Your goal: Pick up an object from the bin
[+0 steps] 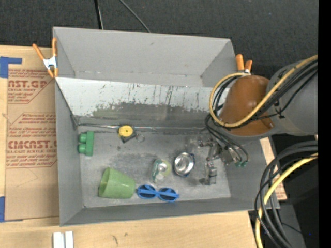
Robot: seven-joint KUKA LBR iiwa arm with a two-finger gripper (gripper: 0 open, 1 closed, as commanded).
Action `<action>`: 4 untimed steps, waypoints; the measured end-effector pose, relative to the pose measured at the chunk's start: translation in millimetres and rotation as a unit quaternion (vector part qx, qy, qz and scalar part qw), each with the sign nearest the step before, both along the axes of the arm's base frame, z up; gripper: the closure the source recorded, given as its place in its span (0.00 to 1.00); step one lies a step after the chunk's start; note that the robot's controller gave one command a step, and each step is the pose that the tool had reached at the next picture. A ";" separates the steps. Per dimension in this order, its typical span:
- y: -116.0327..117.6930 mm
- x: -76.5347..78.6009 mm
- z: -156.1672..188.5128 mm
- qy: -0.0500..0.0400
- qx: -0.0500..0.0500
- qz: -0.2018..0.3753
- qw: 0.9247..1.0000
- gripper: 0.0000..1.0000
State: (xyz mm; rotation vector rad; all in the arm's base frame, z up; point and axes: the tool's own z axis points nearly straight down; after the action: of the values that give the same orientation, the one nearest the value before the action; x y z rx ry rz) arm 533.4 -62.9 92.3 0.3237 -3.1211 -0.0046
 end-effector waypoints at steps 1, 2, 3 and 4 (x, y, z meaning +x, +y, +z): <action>50.0 8.8 -23.4 -0.002 0.001 0.213 0.977 0.00; 48.4 9.0 -22.8 -0.003 0.000 0.211 0.978 1.00; 48.3 9.0 -22.8 -0.003 0.000 0.211 0.977 0.00; -45.4 -34.8 -22.8 0.000 -0.002 0.237 0.971 0.00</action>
Offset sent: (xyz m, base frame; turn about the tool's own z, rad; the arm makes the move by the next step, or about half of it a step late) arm 0.0090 0.0471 -0.0223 -0.4252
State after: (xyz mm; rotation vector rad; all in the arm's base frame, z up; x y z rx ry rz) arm 498.6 -108.4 69.5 1.0550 -2.9548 0.0017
